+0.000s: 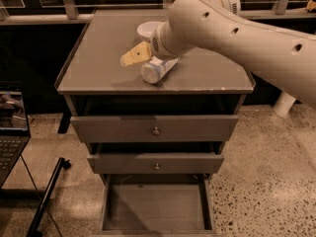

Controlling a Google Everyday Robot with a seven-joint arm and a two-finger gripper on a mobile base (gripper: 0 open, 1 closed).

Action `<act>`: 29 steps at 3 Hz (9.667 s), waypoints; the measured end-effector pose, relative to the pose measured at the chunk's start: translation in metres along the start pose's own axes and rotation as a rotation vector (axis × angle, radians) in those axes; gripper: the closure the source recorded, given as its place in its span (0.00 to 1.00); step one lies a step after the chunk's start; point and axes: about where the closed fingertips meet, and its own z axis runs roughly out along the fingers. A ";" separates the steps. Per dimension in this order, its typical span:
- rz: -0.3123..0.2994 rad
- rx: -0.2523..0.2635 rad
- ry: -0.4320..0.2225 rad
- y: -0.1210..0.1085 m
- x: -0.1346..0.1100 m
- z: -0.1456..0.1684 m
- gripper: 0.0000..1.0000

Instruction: Place blue plastic bottle into bottom drawer

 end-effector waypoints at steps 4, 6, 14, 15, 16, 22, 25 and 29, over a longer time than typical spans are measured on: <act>0.159 0.313 -0.092 -0.071 -0.017 0.023 0.00; 0.152 0.285 -0.045 -0.075 -0.007 0.035 0.00; 0.191 0.251 0.017 -0.076 0.002 0.049 1.00; 0.243 0.276 0.001 -0.084 0.005 0.038 1.00; 0.280 0.272 -0.033 -0.088 0.012 0.009 1.00; 0.381 0.093 -0.389 -0.072 -0.004 -0.084 1.00; 0.624 -0.156 -0.335 -0.096 0.012 -0.041 1.00; 0.731 -0.434 -0.287 -0.060 0.071 -0.093 1.00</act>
Offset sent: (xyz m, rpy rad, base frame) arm 0.0638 -0.0641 -0.0069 0.0974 -0.0781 -0.5973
